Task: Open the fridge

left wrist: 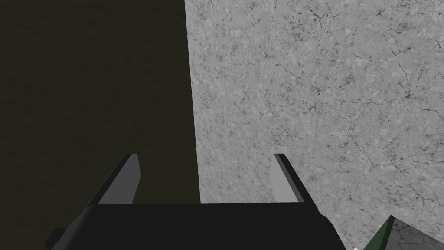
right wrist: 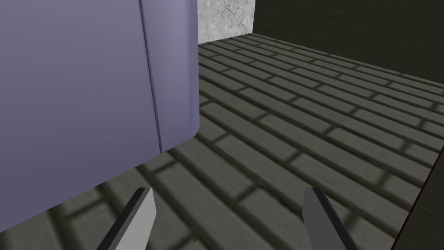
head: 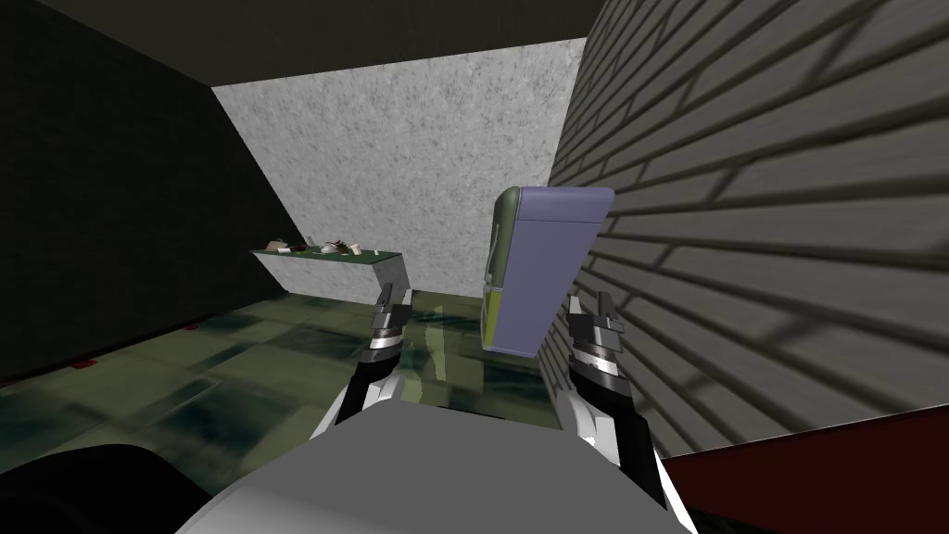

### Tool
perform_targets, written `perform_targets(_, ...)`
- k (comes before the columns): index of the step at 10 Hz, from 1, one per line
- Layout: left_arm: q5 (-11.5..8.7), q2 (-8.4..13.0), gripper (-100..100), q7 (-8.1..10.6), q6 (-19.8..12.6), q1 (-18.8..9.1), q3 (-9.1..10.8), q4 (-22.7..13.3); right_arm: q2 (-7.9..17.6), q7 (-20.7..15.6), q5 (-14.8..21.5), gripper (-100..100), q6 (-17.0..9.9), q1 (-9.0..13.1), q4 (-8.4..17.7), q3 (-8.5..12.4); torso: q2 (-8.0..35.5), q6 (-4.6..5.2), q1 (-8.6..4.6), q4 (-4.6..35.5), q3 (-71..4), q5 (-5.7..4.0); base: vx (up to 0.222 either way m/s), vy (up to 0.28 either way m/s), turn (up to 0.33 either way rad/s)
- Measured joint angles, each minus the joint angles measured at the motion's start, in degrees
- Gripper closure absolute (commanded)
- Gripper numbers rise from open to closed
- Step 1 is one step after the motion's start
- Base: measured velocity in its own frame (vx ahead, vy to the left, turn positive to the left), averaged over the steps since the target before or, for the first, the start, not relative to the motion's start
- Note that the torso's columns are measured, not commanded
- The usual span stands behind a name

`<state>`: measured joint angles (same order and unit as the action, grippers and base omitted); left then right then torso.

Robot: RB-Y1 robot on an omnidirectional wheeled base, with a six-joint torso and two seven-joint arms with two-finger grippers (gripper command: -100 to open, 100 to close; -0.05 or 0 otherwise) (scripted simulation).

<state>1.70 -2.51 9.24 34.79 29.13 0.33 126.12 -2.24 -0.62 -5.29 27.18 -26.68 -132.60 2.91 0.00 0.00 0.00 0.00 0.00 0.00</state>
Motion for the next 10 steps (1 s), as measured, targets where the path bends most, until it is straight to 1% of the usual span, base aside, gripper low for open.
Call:
perform_targets(1,0.0,0.0,0,0.0,0.0,0.0,0.0,0.0,0.0,0.0,0.0,0,0.0,0.0,0.0,0.0,2.32,0.0,0.0,2.35,-4.67,0.0,0.0,0.0,0.0)
perform_targets(2,0.0,0.0,0,0.0,0.0,0.0,0.0,0.0,0.0,0.0,0.0,0,0.0,0.0,0.0,0.0,5.97,0.0,0.0,6.0,-12.0,0.0,0.0,0.0,0.0)
perform_targets(9,0.0,0.0,0,0.0,0.01,0.0,0.0,0.02,0.0,0.0,0.0,0,0.01,0.0,-0.02,0.0,35.39,0.0,0.0,35.37,-70.73,0.0,0.0,0.0,0.0)
perform_targets(10,0.0,0.0,0,0.0,0.01,0.0,0.0,0.02,0.0,0.0,0.0,-100,0.01,0.0,-0.02,0.0,39.62,0.0,0.0,39.6,-79.19,0.0,0.029,0.011,-0.014)
